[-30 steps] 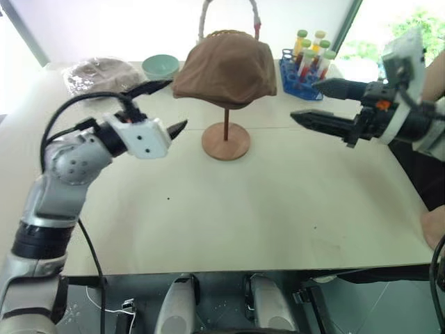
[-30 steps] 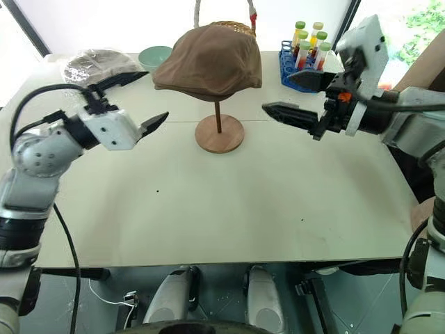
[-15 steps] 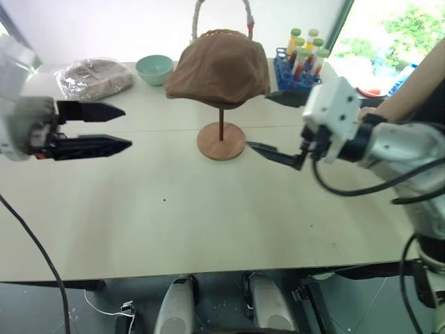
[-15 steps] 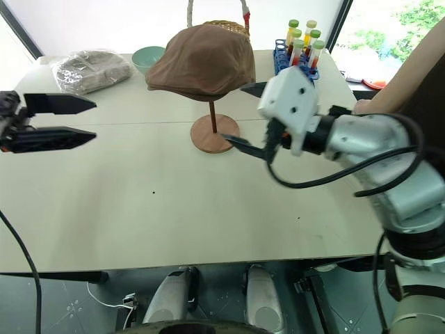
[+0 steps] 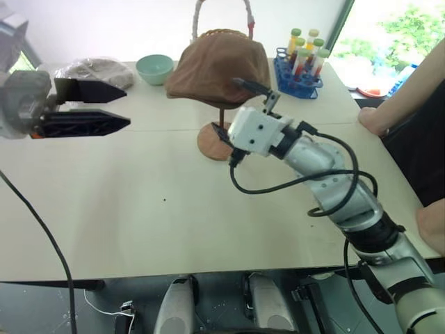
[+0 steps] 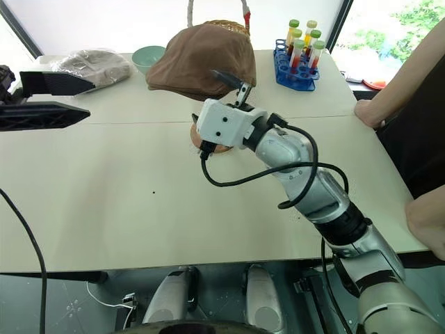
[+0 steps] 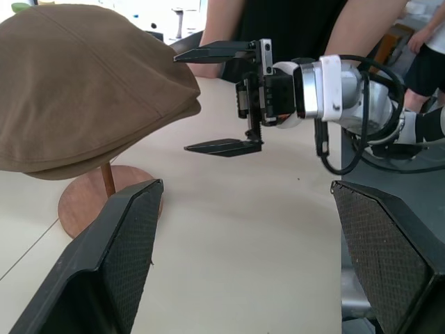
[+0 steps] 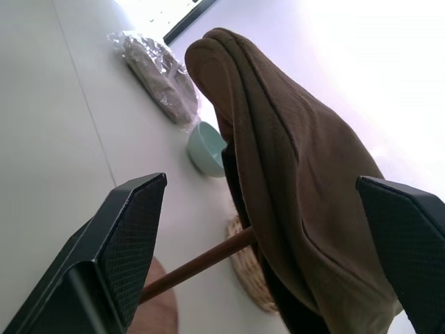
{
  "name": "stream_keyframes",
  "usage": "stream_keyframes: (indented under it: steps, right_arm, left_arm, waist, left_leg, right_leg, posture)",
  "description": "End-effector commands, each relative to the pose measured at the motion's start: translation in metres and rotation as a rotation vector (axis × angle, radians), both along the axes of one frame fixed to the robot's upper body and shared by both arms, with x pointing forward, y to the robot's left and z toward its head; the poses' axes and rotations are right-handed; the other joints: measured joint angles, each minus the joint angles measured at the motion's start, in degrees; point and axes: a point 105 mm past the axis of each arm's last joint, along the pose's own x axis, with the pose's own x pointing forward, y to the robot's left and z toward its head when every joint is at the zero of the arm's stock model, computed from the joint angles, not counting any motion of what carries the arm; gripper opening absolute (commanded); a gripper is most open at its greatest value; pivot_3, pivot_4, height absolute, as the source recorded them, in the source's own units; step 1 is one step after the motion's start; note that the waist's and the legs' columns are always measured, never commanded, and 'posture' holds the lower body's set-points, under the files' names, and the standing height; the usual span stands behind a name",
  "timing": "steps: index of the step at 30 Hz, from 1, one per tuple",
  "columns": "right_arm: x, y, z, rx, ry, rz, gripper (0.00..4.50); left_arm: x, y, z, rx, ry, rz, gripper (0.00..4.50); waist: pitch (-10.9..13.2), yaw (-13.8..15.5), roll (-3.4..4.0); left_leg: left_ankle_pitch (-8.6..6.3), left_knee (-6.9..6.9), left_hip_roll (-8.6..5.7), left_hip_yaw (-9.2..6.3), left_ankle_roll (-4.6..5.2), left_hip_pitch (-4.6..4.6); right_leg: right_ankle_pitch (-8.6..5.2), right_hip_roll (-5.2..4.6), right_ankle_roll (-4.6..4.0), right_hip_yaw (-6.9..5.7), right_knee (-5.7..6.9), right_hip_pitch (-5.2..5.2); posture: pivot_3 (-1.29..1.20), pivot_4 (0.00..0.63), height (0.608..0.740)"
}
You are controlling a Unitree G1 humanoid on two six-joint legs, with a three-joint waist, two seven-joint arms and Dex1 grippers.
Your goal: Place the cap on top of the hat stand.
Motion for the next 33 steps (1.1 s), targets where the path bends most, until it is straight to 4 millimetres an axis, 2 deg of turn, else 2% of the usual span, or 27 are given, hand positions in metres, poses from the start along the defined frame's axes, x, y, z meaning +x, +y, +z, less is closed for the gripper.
stream_keyframes:
  steps: [1, 7, 8, 10, 16, 21, 22, 24, 33]
  right_arm:
    - [-0.001, 0.013, 0.019, -0.013, -0.164, 0.014, 4.5]
    - [0.01, 0.017, 0.015, -0.025, -0.202, -0.001, 4.5]
    - [0.012, 0.017, 0.014, -0.031, -0.204, -0.002, 4.24]
    - [0.013, 0.017, 0.012, -0.039, -0.202, 0.0, 3.56]
    - [0.016, 0.011, 0.015, -0.028, -0.216, -0.007, 0.39]
    - [0.015, 0.007, 0.023, -0.021, -0.234, -0.001, 0.39]
    - [0.014, 0.006, 0.025, -0.017, -0.238, 0.005, 0.18]
    - [0.012, 0.005, 0.029, -0.003, -0.244, 0.021, 0.18]
    - [0.001, -0.016, 0.066, 0.118, -0.268, 0.171, 0.18]
  left_arm:
    - [-0.001, 0.001, 0.01, 0.002, -0.051, 0.011, 4.04]
    - [0.001, 0.001, 0.013, -0.009, -0.066, 0.02, 4.04]
    - [0.002, 0.001, 0.013, -0.011, -0.069, 0.022, 4.09]
    - [0.002, 0.001, 0.014, -0.015, -0.073, 0.025, 4.12]
    - [0.003, 0.002, 0.016, -0.019, -0.083, 0.035, 4.12]
    - [0.005, 0.004, 0.017, -0.023, -0.093, 0.048, 4.12]
    - [0.006, 0.004, 0.018, -0.025, -0.096, 0.049, 4.12]
    - [0.006, 0.004, 0.019, -0.029, -0.097, 0.05, 4.12]
    - [0.008, 0.01, 0.025, -0.061, -0.105, 0.075, 4.12]
  waist:
    - [0.0, -0.05, 0.0]
    - [0.0, 0.03, -0.01]
    - [0.0, 0.05, -0.01]
    - [0.0, 0.06, -0.01]
    - [0.0, -0.05, -0.01]
    - [0.0, 0.0, -0.01]
    - [0.0, -0.01, -0.01]
    - [0.0, 0.0, -0.01]
    - [0.01, -0.04, -0.01]
  left_leg:
    - [0.0, 0.0, 0.0, 0.0, 0.0, 0.0]
    - [0.0, -0.01, 0.0, 0.0, 0.0, 0.0]
    - [0.0, -0.01, 0.0, 0.0, 0.0, -0.01]
    - [0.0, 0.0, 0.0, 0.0, 0.0, -0.01]
    - [0.0, -0.02, 0.0, -0.01, 0.0, 0.0]
    - [0.0, -0.01, 0.0, -0.01, 0.0, 0.0]
    - [0.0, -0.01, 0.0, -0.02, 0.0, 0.0]
    - [0.0, -0.01, 0.0, -0.02, 0.0, 0.0]
    - [0.0, -0.01, 0.0, -0.02, 0.0, 0.0]
  right_leg:
    - [0.0, 0.0, 0.0, 0.0, 0.0, 0.0]
    - [-0.01, 0.01, 0.02, 0.0, 0.02, 0.0]
    - [-0.01, 0.01, 0.02, 0.0, 0.01, 0.01]
    - [-0.01, 0.0, 0.02, 0.0, 0.02, 0.02]
    - [-0.01, 0.01, 0.02, 0.0, 0.03, 0.01]
    - [-0.01, 0.01, 0.02, 0.0, 0.03, 0.02]
    - [-0.01, 0.01, 0.02, 0.01, 0.03, 0.02]
    - [-0.01, 0.01, 0.02, 0.01, 0.03, 0.02]
    - [0.0, 0.01, 0.03, 0.0, 0.03, 0.03]
  posture:
    - [0.0, 0.15, 0.74]
    - [0.0, 0.15, 0.74]
    - [0.0, 0.15, 0.74]
    - [0.0, 0.15, 0.74]
    - [0.0, 0.15, 0.74]
    - [0.0, 0.15, 0.74]
    - [0.0, 0.15, 0.74]
    - [0.0, 0.15, 0.74]
    - [0.0, 0.15, 0.74]
